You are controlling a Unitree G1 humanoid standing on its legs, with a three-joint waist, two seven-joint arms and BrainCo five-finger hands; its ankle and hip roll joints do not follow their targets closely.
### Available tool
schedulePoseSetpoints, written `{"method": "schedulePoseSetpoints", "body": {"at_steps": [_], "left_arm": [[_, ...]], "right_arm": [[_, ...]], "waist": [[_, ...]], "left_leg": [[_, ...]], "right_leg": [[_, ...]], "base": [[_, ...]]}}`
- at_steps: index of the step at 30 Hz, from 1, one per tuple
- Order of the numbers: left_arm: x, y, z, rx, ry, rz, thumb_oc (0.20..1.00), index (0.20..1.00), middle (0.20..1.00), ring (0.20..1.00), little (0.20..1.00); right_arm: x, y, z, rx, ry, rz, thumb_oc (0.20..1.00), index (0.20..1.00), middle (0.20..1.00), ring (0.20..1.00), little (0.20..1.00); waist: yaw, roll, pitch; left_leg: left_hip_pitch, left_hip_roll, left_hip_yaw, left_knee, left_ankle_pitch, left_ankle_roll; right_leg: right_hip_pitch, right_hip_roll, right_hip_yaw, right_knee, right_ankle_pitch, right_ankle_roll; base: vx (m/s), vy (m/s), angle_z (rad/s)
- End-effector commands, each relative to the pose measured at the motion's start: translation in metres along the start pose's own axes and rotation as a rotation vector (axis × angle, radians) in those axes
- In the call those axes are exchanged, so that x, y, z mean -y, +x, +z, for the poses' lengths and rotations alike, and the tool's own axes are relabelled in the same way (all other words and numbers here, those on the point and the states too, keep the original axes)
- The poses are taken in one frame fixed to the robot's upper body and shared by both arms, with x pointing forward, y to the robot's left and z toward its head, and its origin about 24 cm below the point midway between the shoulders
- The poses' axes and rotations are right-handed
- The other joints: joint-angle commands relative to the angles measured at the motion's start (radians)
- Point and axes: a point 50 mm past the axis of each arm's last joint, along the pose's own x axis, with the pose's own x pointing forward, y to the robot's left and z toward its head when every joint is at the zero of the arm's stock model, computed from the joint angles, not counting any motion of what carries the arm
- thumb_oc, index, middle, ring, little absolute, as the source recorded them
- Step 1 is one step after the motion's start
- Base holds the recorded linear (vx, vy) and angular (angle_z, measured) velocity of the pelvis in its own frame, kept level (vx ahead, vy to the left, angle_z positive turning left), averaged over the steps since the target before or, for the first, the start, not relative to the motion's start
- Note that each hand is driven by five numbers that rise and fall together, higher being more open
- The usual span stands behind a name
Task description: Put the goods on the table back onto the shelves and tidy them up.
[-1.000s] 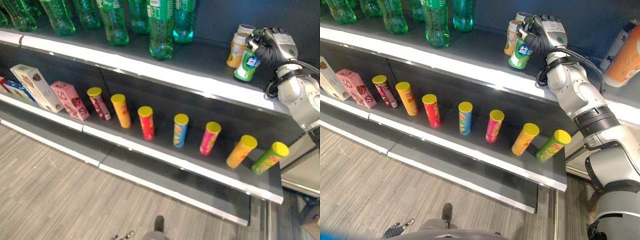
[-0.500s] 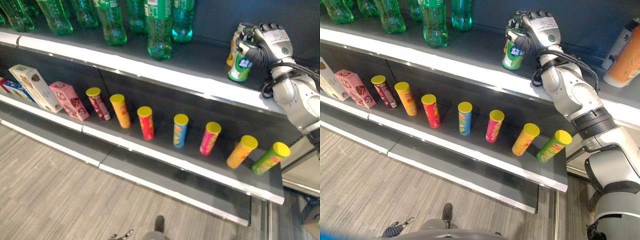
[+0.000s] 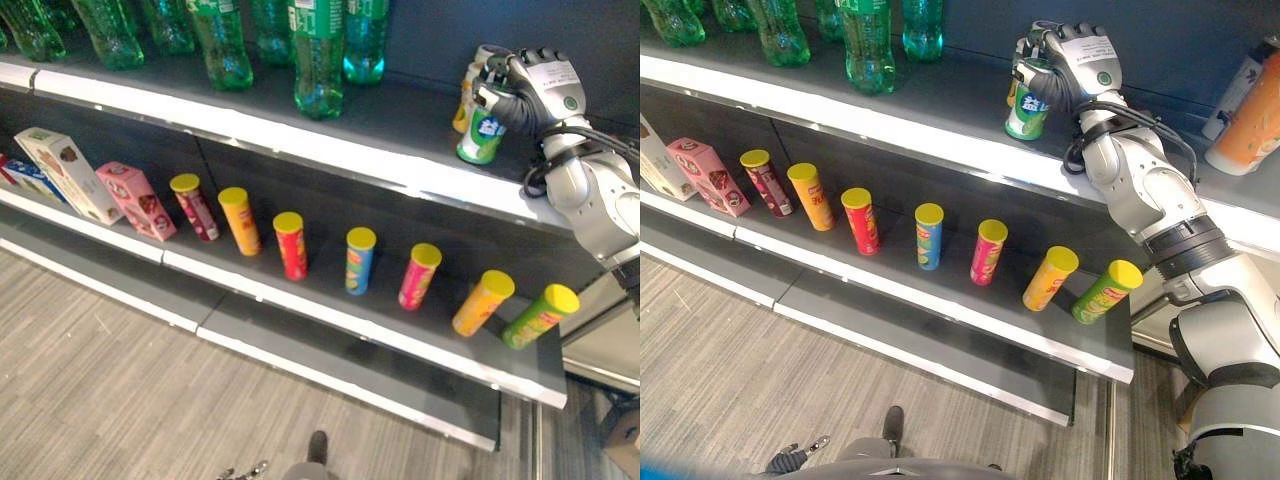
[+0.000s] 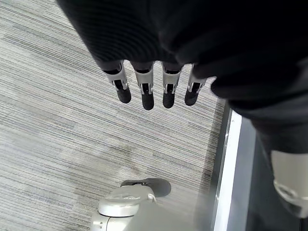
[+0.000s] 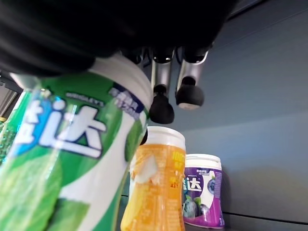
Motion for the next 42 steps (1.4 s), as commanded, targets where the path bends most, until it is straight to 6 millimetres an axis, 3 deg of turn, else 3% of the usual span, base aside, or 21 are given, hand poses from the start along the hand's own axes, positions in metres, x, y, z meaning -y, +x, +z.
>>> {"method": "schedulePoseSetpoints", "body": {"at_steps": [1, 11, 13, 27, 36, 40, 42], "left_arm": [[-0.013, 0.005, 0.02, 0.053, 0.044, 0.039, 1.0, 1.0, 1.0, 1.0, 1.0], [-0.014, 0.005, 0.02, 0.052, 0.048, 0.043, 1.0, 1.0, 1.0, 1.0, 1.0], [-0.013, 0.005, 0.02, 0.05, 0.051, 0.042, 1.0, 1.0, 1.0, 1.0, 1.0], [-0.014, 0.006, 0.02, 0.042, 0.059, 0.056, 1.0, 1.0, 1.0, 1.0, 1.0], [-0.015, 0.005, 0.013, 0.004, 0.043, 0.075, 1.0, 1.0, 1.0, 1.0, 1.0], [-0.014, 0.005, 0.009, -0.014, 0.037, 0.073, 1.0, 1.0, 1.0, 1.0, 1.0], [-0.014, 0.005, 0.006, -0.02, 0.027, 0.063, 1.0, 1.0, 1.0, 1.0, 1.0]], "right_arm": [[0.024, 0.004, 0.01, 0.082, -0.03, -0.082, 0.2, 0.2, 0.2, 0.2, 0.2], [0.023, 0.005, 0.015, 0.096, -0.029, -0.078, 0.2, 0.2, 0.2, 0.2, 0.2], [0.023, 0.004, 0.015, 0.093, -0.023, -0.087, 1.0, 1.0, 1.0, 1.0, 1.0], [0.031, 0.004, 0.014, 0.079, 0.0, -0.148, 1.0, 1.0, 1.0, 1.0, 1.0], [0.096, -0.011, 0.019, 0.138, 0.036, -0.441, 1.0, 1.0, 1.0, 1.0, 1.0], [0.103, -0.023, 0.02, 0.158, 0.152, -0.467, 1.0, 1.0, 1.0, 1.0, 1.0], [0.106, -0.036, 0.02, 0.203, 0.315, -0.427, 1.0, 1.0, 1.0, 1.0, 1.0]], "waist": [[0.029, -0.044, 0.026], [0.029, -0.045, 0.026], [0.029, -0.045, 0.024], [0.021, -0.045, 0.017], [-0.014, -0.044, 0.007], [-0.024, -0.047, 0.001], [-0.04, -0.051, -0.002]], "left_leg": [[0.087, 0.03, 0.023, 0.105, -0.244, -0.038], [0.089, 0.03, 0.026, 0.105, -0.246, -0.037], [0.09, 0.03, 0.028, 0.105, -0.247, -0.037], [0.1, 0.031, 0.037, 0.1, -0.25, -0.034], [0.117, 0.037, 0.053, 0.091, -0.255, -0.032], [0.123, 0.039, 0.059, 0.09, -0.258, -0.03], [0.127, 0.042, 0.071, 0.087, -0.258, -0.032]], "right_leg": [[-0.081, -0.064, -0.001, 0.096, -0.041, 0.011], [-0.082, -0.066, -0.003, 0.098, -0.04, 0.012], [-0.082, -0.067, -0.002, 0.099, -0.039, 0.012], [-0.08, -0.065, 0.006, 0.096, -0.037, 0.013], [-0.079, -0.059, 0.02, 0.089, -0.035, 0.013], [-0.079, -0.057, 0.025, 0.086, -0.033, 0.013], [-0.083, -0.054, 0.033, 0.081, -0.027, 0.016]], "base": [[0.0, 0.0, 0.0], [0.0, 0.0, 0.0], [0.0, 0.0, 0.0], [0.0, 0.0, 0.0], [0.0, 0.004, -0.01], [0.0, 0.016, -0.12], [-0.01, 0.028, -0.12]]}}
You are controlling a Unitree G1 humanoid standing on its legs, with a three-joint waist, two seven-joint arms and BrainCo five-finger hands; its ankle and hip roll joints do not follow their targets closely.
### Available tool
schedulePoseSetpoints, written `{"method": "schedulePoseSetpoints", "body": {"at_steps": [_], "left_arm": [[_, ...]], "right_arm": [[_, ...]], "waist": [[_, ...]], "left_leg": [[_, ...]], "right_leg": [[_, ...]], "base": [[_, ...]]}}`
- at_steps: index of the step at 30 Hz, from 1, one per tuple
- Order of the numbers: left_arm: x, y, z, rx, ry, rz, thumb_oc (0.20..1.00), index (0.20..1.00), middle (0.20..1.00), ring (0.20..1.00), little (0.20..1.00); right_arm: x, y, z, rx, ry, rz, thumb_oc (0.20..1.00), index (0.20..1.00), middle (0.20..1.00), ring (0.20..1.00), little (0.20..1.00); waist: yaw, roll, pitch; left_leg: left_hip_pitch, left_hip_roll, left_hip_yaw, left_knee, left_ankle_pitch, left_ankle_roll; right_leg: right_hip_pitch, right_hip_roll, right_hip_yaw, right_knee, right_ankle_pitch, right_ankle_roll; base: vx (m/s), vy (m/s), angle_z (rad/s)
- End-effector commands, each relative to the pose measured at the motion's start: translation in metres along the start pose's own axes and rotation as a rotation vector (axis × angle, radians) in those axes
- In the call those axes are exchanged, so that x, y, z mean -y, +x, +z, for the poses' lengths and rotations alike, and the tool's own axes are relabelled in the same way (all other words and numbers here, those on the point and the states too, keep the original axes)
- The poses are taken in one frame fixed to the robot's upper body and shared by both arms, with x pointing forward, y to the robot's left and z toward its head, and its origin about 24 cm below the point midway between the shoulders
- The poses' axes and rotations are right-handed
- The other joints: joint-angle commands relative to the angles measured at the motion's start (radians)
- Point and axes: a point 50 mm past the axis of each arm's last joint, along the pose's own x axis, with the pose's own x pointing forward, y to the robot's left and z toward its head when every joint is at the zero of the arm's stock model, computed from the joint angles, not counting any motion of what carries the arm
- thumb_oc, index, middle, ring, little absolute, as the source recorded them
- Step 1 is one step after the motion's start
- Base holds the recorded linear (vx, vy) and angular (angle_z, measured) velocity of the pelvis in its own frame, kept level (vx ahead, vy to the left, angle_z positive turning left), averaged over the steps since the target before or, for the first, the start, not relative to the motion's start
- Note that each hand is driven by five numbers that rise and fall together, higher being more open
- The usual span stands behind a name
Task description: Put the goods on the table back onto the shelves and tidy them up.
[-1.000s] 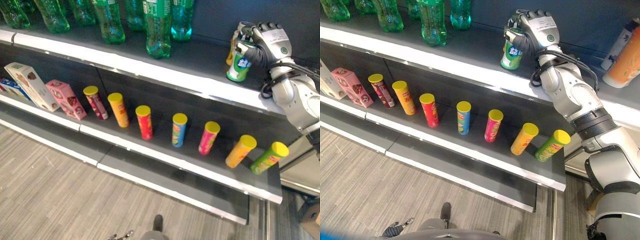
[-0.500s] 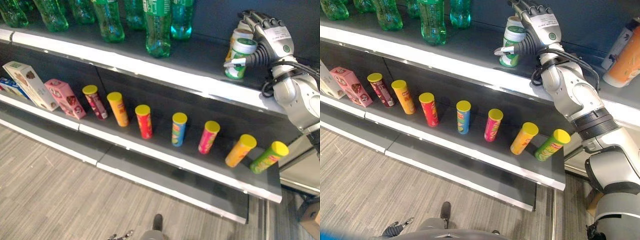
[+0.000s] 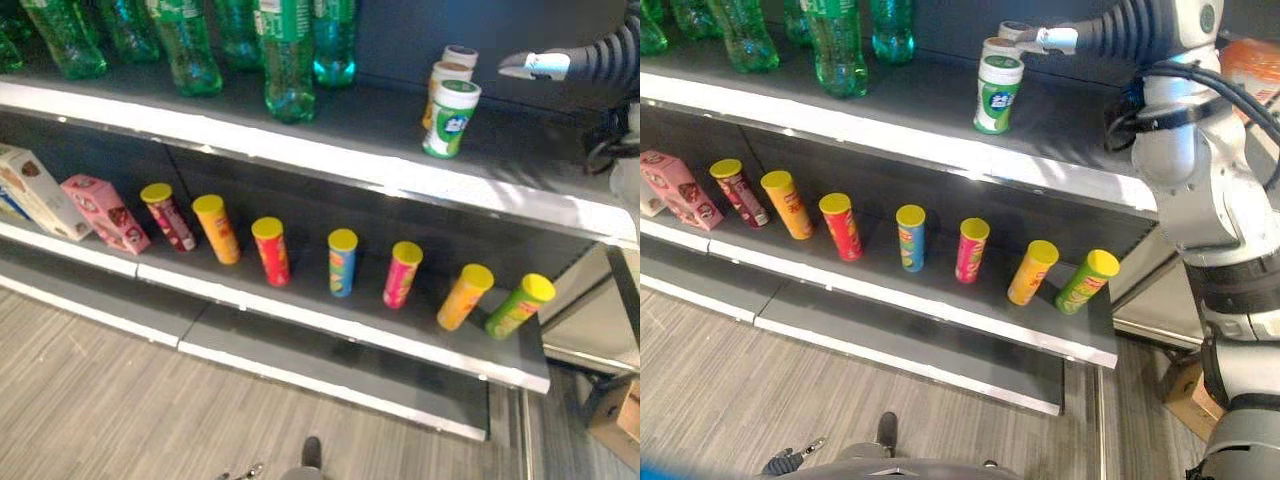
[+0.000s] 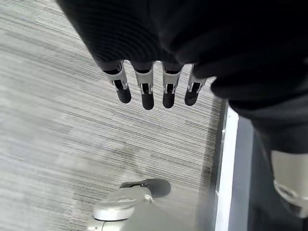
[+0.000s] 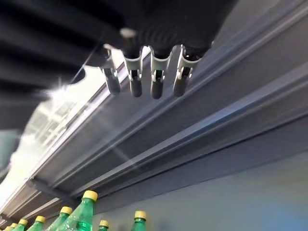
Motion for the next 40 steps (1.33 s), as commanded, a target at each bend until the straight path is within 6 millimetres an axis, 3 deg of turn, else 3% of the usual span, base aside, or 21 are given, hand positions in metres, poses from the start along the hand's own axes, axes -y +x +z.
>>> {"method": "schedulePoseSetpoints", "body": {"at_steps": [1, 7, 8, 9, 11, 13, 16, 19, 23, 24, 25, 28, 29, 31, 35, 38, 40], "left_arm": [[-0.011, 0.004, 0.009, 0.013, 0.037, 0.034, 1.0, 1.0, 1.0, 1.0, 1.0], [-0.011, 0.003, 0.005, 0.019, 0.055, -0.013, 1.0, 1.0, 1.0, 1.0, 1.0], [-0.01, 0.003, 0.006, 0.035, 0.056, -0.041, 1.0, 1.0, 1.0, 1.0, 1.0], [-0.011, 0.003, 0.007, 0.037, 0.062, -0.041, 1.0, 1.0, 1.0, 1.0, 1.0], [-0.009, 0.003, 0.012, 0.062, 0.089, -0.079, 1.0, 1.0, 1.0, 1.0, 1.0], [-0.008, 0.003, 0.016, 0.079, 0.111, -0.105, 1.0, 1.0, 1.0, 1.0, 1.0], [-0.01, 0.004, 0.019, 0.089, 0.126, -0.114, 1.0, 1.0, 1.0, 1.0, 1.0], [-0.015, 0.004, 0.022, 0.112, 0.127, -0.111, 1.0, 1.0, 1.0, 1.0, 1.0], [-0.016, 0.004, 0.033, 0.15, 0.138, -0.119, 1.0, 1.0, 1.0, 1.0, 1.0], [-0.014, 0.004, 0.042, 0.17, 0.147, -0.133, 1.0, 1.0, 1.0, 1.0, 1.0], [-0.013, 0.004, 0.046, 0.182, 0.152, -0.139, 1.0, 1.0, 1.0, 1.0, 1.0], [-0.006, 0.004, 0.055, 0.209, 0.188, -0.169, 1.0, 1.0, 1.0, 1.0, 1.0], [-0.006, 0.004, 0.055, 0.209, 0.187, -0.168, 1.0, 1.0, 1.0, 1.0, 1.0], [-0.001, 0.004, 0.062, 0.222, 0.22, -0.178, 1.0, 1.0, 1.0, 1.0, 1.0], [0.005, 0.004, 0.063, 0.215, 0.229, -0.161, 1.0, 1.0, 1.0, 1.0, 1.0], [0.005, 0.005, 0.064, 0.208, 0.204, -0.11, 1.0, 1.0, 1.0, 1.0, 1.0], [0.005, 0.005, 0.058, 0.186, 0.181, -0.08, 1.0, 1.0, 1.0, 1.0, 1.0]], "right_arm": [[0.014, 0.0, 0.004, 0.019, 0.218, -0.003, 1.0, 1.0, 1.0, 1.0, 1.0], [0.028, -0.036, -0.001, -0.012, 0.503, 0.244, 1.0, 1.0, 1.0, 1.0, 1.0], [0.031, -0.052, -0.006, -0.064, 0.666, 0.336, 1.0, 1.0, 1.0, 1.0, 1.0], [0.033, -0.054, -0.007, -0.069, 0.665, 0.335, 1.0, 1.0, 1.0, 1.0, 1.0], [0.033, -0.084, -0.02, -0.204, 0.82, 0.449, 1.0, 1.0, 1.0, 1.0, 1.0], [0.036, -0.116, -0.034, -0.372, 0.869, 0.537, 1.0, 1.0, 1.0, 1.0, 1.0], [0.042, -0.148, -0.048, -0.533, 0.892, 0.479, 1.0, 1.0, 1.0, 1.0, 1.0], [0.042, -0.169, -0.049, -0.616, 0.951, 0.48, 1.0, 1.0, 1.0, 1.0, 1.0], [0.011, -0.211, -0.046, -0.801, 1.025, 0.63, 1.0, 1.0, 1.0, 1.0, 1.0], [-0.013, -0.253, -0.043, -0.968, 1.011, 0.851, 1.0, 1.0, 1.0, 1.0, 1.0], [-0.024, -0.274, -0.036, -1.04, 1.045, 0.938, 1.0, 1.0, 1.0, 1.0, 1.0], [-0.049, -0.326, -0.016, -1.179, 1.094, 1.175, 1.0, 1.0, 1.0, 1.0, 1.0], [-0.049, -0.326, -0.016, -1.178, 1.095, 1.176, 1.0, 1.0, 1.0, 1.0, 1.0], [-0.074, -0.368, 0.0, -1.283, 1.031, 1.323, 1.0, 1.0, 1.0, 1.0, 1.0], [-0.112, -0.416, 0.018, -1.462, 0.827, 1.246, 1.0, 1.0, 1.0, 1.0, 1.0], [-0.13, -0.448, 0.037, -1.683, 0.682, 1.141, 1.0, 1.0, 1.0, 1.0, 1.0], [-0.137, -0.476, 0.065, -1.945, 0.666, 1.023, 1.0, 1.0, 1.0, 1.0, 1.0]], "waist": [[0.024, -0.037, -0.008], [-0.011, -0.052, -0.01], [-0.038, -0.054, -0.011], [-0.031, -0.056, -0.012], [-0.059, -0.061, -0.012], [-0.088, -0.062, -0.016], [-0.12, -0.055, -0.019], [-0.143, -0.046, -0.023], [-0.154, -0.042, -0.016], [-0.158, -0.041, -0.006], [-0.156, -0.038, 0.002], [-0.148, -0.03, 0.009], [-0.149, -0.03, 0.009], [-0.135, -0.024, 0.016], [-0.12, -0.015, 0.018], [-0.109, -0.007, 0.021], [-0.1, 0.001, 0.024]], "left_leg": [[0.088, 0.038, 0.033, 0.093, -0.243, -0.031], [0.089, 0.046, 0.061, 0.089, -0.241, -0.039], [0.088, 0.049, 0.072, 0.087, -0.241, -0.042], [0.088, 0.049, 0.072, 0.087, -0.241, -0.042], [0.087, 0.053, 0.089, 0.083, -0.24, -0.045], [0.089, 0.055, 0.107, 0.076, -0.238, -0.047], [0.098, 0.056, 0.138, 0.07, -0.24, -0.045], [0.106, 0.056, 0.155, 0.065, -0.24, -0.043], [0.11, 0.051, 0.174, 0.062, -0.239, -0.039], [0.11, 0.049, 0.178, 0.063, -0.237, -0.038], [0.111, 0.048, 0.178, 0.063, -0.236, -0.038], [0.103, 0.043, 0.171, 0.063, -0.232, -0.037], [0.103, 0.044, 0.171, 0.063, -0.232, -0.037], [0.1, 0.04, 0.158, 0.065, -0.231, -0.036], [0.097, 0.033, 0.144, 0.071, -0.236, -0.027], [0.097, 0.027, 0.132, 0.078, -0.241, -0.018], [0.099, 0.024, 0.122, 0.084, -0.248, -0.012]], "right_leg": [[-0.099, -0.047, -0.002, 0.08, -0.023, 0.017], [-0.116, -0.045, 0.015, 0.078, -0.013, 0.025], [-0.124, -0.045, 0.022, 0.077, -0.009, 0.03], [-0.125, -0.045, 0.022, 0.077, -0.009, 0.03], [-0.14, -0.046, 0.037, 0.077, -0.002, 0.035], [-0.156, -0.046, 0.058, 0.078, 0.006, 0.04], [-0.175, -0.045, 0.097, 0.074, 0.015, 0.045], [-0.183, -0.045, 0.118, 0.07, 0.021, 0.047], [-0.194, -0.049, 0.138, 0.066, 0.035, 0.051], [-0.199, -0.051, 0.143, 0.066, 0.04, 0.052], [-0.196, -0.051, 0.142, 0.066, 0.039, 0.051], [-0.197, -0.057, 0.135, 0.065, 0.039, 0.049], [-0.196, -0.057, 0.134, 0.065, 0.039, 0.049], [-0.186, -0.062, 0.119, 0.064, 0.034, 0.046], [-0.176, -0.066, 0.107, 0.068, 0.029, 0.043], [-0.17, -0.066, 0.099, 0.07, 0.025, 0.039], [-0.16, -0.062, 0.094, 0.073, 0.014, 0.034]], "base": [[-0.01, 0.031, -0.14], [-0.01, 0.022, -0.11], [0.0, 0.012, -0.14], [0.0, 0.023, -0.22], [0.01, 0.033, -0.3], [0.02, 0.042, -0.24], [0.02, 0.044, -0.41], [0.02, 0.04, -0.42], [-0.01, 0.036, -0.3], [-0.05, 0.029, -0.05], [-0.05, 0.03, -0.1], [-0.02, 0.01, -0.08], [0.0, 0.0, 0.0], [-0.02, -0.016, 0.07], [0.0, -0.019, 0.1], [0.0, -0.023, 0.11], [0.01, -0.041, 0.25]]}}
